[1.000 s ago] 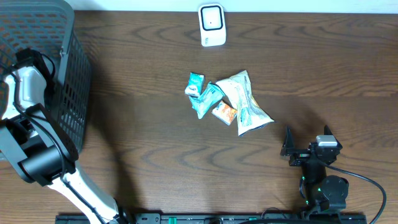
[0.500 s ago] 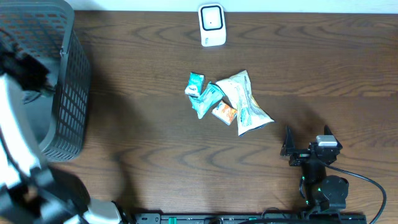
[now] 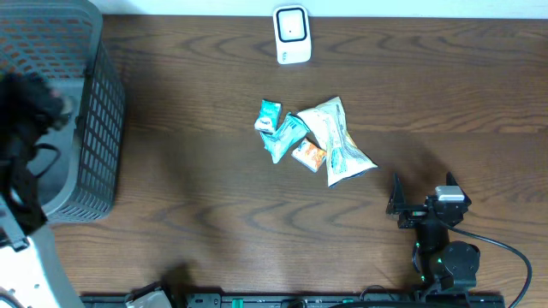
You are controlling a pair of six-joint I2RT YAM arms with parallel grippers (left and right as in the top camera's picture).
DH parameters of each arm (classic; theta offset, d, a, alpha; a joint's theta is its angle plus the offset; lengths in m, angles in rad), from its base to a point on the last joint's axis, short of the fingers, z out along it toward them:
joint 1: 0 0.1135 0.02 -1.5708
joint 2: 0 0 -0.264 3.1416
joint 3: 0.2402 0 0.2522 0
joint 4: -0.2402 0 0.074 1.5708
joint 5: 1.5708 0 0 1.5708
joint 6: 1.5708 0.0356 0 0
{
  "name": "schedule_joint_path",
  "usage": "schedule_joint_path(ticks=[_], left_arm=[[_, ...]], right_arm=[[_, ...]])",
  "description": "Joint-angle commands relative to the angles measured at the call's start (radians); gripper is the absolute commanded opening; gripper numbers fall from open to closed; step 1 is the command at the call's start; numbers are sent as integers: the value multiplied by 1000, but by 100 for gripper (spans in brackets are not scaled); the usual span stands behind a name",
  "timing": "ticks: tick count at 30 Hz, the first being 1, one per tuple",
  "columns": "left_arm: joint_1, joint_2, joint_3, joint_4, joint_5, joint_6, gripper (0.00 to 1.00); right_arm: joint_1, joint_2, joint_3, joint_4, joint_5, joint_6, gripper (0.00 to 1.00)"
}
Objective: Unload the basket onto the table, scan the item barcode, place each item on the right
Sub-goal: 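Lift the dark packet out and drop it near the other items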
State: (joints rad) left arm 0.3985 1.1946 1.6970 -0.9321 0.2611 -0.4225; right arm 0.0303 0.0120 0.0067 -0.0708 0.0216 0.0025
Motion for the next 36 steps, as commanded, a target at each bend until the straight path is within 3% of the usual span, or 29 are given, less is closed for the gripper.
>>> schedule_joint_path(ticks=[1,13,27,31,33,36], left_arm=[[-101,26,12,6,45,54,8],[-552,245,3,-92,40,214,8],[-705,689,3,-182,-26,217,15],[-708,785,3,-181,-26,216,29],[-708,818,3,-181,-26,216,45],[-708,855,3,-177,-26,216,52]], right_arm=[[3,-6,-1,-4,1,-11,99],[3,-6,-1,-4,2,-11,99],[3,-6,-1,-4,1,-11,99],[3,-6,-1,-4,2,-11,99],[3,-6,-1,-4,1,-11,99],[3,-6,-1,-4,1,-11,99]])
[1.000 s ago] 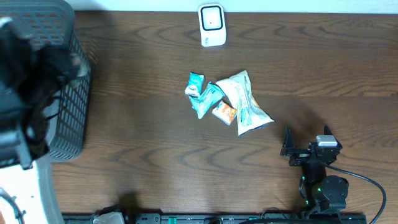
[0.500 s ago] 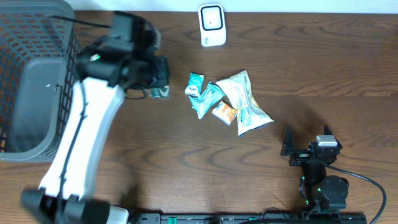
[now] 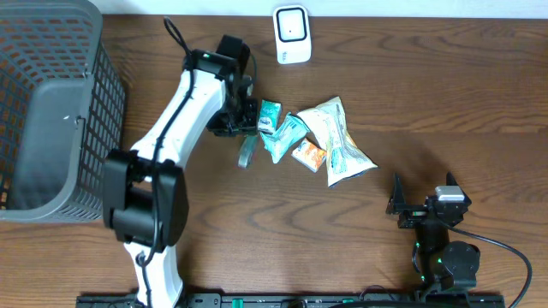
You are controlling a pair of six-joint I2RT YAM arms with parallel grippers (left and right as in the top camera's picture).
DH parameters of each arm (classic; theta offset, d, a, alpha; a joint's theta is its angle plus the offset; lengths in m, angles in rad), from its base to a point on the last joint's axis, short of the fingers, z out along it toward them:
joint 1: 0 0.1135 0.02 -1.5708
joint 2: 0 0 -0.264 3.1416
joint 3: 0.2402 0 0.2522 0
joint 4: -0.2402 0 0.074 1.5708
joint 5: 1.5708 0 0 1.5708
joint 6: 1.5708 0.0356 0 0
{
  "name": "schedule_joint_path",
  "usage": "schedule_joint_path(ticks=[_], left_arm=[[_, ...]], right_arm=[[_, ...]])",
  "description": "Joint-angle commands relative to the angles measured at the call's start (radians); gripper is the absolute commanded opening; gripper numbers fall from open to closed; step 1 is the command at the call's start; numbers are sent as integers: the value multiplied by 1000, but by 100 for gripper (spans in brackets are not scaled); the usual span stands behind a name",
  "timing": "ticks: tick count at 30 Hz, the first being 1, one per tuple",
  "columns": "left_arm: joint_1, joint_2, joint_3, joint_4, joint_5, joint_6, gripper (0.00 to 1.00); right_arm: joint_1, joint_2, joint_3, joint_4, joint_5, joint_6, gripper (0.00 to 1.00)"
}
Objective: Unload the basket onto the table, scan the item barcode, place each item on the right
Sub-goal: 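Lift the dark packet out and drop it near the other items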
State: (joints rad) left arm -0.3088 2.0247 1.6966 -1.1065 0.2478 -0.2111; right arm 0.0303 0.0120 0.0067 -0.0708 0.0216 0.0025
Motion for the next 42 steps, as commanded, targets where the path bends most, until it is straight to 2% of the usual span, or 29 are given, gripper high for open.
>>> schedule_joint_path(ticks=[1,10,14,17,19,23,25,27,30,34,36,42], left_arm=[[0,29,3,0,-12,5,54],[3,17,7,-4,-13,6,55],[18,-37,24,-19,-13,69,55],[26,-86,24,-18,13,72,55],[26,-106,24,-19,106,73,56],[4,-109,22,-29,409,129,57],[-14,-109,22,-34,463,175,61],[-25,-109,22,-33,431,182,61],[-26,-109,22,-38,292,180,61],[-26,-108,22,-64,-63,66,61],[-26,-108,20,-66,-180,30,61],[-27,-96,-14,-45,-203,21,61]], right_arm=[[3,-6,-1,-4,2,-11,99],[3,-6,-1,-4,2,-11,99],[3,-6,-1,-4,2,-11,99],[3,-6,-1,-4,1,-11,99],[3,-6,-1,-4,1,-11,99],[3,-6,-1,-4,1,-11,99],[3,-6,-1,-4,1,-11,99],[3,-6,-1,-4,1,-11,99],[3,-6,-1,-4,1,-11,99],[3,-6,-1,-4,1,-11,99],[3,-6,-1,-4,1,-11,99],[3,-6,-1,-4,1,-11,99]])
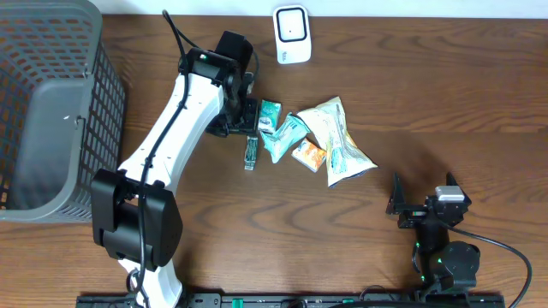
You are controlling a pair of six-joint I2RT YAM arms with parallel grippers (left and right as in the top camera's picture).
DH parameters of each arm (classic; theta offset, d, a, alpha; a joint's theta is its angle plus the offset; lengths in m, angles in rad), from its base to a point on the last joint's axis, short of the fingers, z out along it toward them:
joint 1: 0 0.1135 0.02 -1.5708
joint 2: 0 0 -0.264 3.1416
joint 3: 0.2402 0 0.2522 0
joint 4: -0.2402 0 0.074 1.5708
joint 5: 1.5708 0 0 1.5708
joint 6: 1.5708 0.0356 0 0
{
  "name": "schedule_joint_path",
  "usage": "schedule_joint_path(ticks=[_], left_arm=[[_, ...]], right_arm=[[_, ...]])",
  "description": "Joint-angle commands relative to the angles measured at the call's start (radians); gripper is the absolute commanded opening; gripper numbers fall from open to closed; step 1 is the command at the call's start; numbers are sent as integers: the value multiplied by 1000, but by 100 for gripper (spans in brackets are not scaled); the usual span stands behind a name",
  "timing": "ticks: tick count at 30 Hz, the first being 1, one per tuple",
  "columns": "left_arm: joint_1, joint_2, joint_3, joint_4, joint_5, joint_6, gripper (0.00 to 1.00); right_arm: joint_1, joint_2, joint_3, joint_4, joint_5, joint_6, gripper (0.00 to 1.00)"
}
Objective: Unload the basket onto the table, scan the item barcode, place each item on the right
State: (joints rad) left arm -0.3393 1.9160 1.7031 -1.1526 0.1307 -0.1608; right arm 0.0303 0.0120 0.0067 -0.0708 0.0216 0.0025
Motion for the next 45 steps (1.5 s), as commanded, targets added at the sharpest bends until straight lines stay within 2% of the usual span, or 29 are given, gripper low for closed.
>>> schedule_joint_path(ticks=[1,4,9,12,24,27,31,35,36,37,39,42,45], left_arm=[[4,19,-30,3,-86,-30,61],[4,38,-77,29,-56,-44,61],[2,55,-170,135,224,-43,61],[-7,55,-213,195,332,-43,61],[-72,52,-227,189,352,-42,61],[-60,47,-221,179,351,0,61],[-17,34,-178,107,301,10,60],[16,8,-154,39,275,105,48],[22,0,-154,28,235,117,44],[27,-6,-154,18,170,116,36],[34,-14,-154,-2,21,114,29],[43,-14,-154,-24,-187,60,29],[57,-14,-154,-36,-315,-8,29]], right_arm=[[3,-6,-1,-4,2,-11,99],[3,-6,-1,-4,1,-11,99],[3,-6,-1,-4,2,-11,99],[3,-6,-1,-4,1,-11,99],[3,-6,-1,-4,2,-11,99],[3,-6,-1,-4,1,-11,99],[3,-6,-1,-4,2,-11,99],[3,-6,-1,-4,2,-11,99],[3,-6,-1,-4,1,-11,99],[3,-6,-1,-4,1,-11,99],[3,-6,-1,-4,1,-11,99],[3,-6,-1,-4,1,-11,99],[3,-6,-1,-4,1,-11,99]])
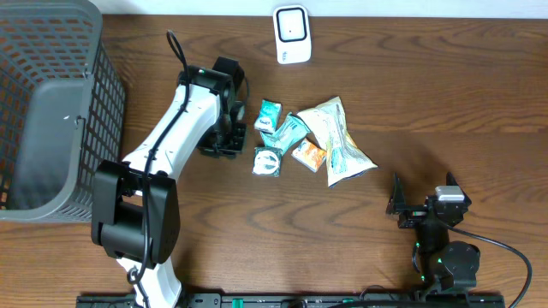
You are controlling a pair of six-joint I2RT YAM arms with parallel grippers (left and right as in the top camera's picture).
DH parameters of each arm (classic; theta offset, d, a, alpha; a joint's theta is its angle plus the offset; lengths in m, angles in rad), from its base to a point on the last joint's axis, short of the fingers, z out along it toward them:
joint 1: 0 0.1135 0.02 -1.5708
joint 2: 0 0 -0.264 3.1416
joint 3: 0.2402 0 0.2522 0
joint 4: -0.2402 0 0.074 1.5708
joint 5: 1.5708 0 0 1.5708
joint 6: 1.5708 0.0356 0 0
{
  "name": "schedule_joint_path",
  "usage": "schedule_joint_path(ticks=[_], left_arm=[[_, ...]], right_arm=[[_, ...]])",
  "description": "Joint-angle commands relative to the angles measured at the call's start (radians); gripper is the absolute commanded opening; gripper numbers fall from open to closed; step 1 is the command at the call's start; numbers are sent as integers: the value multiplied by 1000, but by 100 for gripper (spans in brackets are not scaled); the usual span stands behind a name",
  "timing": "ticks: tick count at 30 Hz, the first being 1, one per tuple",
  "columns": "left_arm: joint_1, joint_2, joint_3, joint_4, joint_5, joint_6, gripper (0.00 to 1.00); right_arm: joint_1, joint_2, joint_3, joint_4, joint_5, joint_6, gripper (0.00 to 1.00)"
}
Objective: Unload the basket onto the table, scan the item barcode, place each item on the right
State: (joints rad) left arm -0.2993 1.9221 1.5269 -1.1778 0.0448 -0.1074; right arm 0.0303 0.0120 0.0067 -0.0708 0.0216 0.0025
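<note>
The white barcode scanner stands at the table's far edge. A small teal packet lies flat on the wood, just left of the pile of snack packets. My left gripper hovers immediately left of that packet, apart from it, and its fingers look spread with nothing between them. My right gripper rests at the near right, fingers apart and pointing at the pile, holding nothing.
In the pile are another teal packet, a longer teal one, an orange packet and a large white bag. A grey mesh basket fills the far left corner.
The teal packet, held edge-on under my left gripper, now lies flat on the table a little to the right. The gripper has let go and shifted slightly left. The right arm is unchanged.
My left arm was over the basket at the far left, away from the pile. Then it stood at the pile's left side with a teal packet under its fingers, and kept holding it there. Now the packet lies flat, apart from the pile.
</note>
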Motion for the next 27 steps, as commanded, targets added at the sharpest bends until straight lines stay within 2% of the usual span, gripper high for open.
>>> schedule_joint_path(ticks=[1,6,18,27], left_arm=[[24,-21,22,-12,-259,-82,29],[76,-20,22,-7,-327,-134,29],[270,-20,15,-9,-327,-135,29],[324,-20,15,-10,-327,-134,30]], right_arm=[[3,-6,-1,-4,1,-11,99],[3,-6,-1,-4,1,-11,99],[3,-6,-1,-4,1,-11,99],[3,-6,-1,-4,2,-11,99]])
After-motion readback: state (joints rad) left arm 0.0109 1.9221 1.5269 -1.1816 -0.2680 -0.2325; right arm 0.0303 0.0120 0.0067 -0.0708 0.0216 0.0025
